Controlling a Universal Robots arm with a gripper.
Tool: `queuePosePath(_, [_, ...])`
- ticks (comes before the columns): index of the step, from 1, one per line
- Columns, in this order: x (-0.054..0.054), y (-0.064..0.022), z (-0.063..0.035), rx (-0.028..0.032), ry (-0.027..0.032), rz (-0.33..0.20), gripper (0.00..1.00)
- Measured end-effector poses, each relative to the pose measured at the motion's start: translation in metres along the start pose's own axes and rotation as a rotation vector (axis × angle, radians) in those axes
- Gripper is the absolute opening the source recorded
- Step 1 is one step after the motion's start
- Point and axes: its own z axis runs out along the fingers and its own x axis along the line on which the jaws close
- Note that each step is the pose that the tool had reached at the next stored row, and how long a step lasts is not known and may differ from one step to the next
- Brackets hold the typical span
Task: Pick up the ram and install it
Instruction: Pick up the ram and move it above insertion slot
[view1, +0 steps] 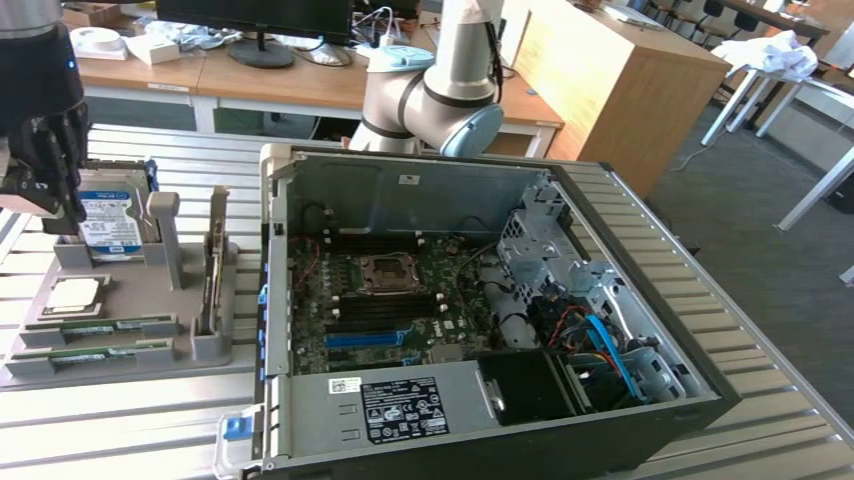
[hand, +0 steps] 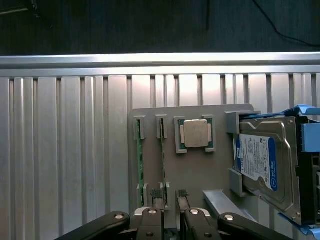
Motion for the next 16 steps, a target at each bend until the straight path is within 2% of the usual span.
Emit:
queuePosePath(8, [0.0000, 0.0000, 0.0001, 0.0001, 0.0000, 0.000, 0.25])
queuePosePath(9, [0.0000, 0.0000, 0.0000, 0.0000, -0.0001, 0.000, 0.31])
queuePosePath(11, [0.0000, 0.0000, 0.0003, 0.0001, -0.0001, 0.000, 0.31])
queuePosePath(16, [0.0001, -0.0002, 0.0084, 0.0005, -0.0008, 0.000, 0.31])
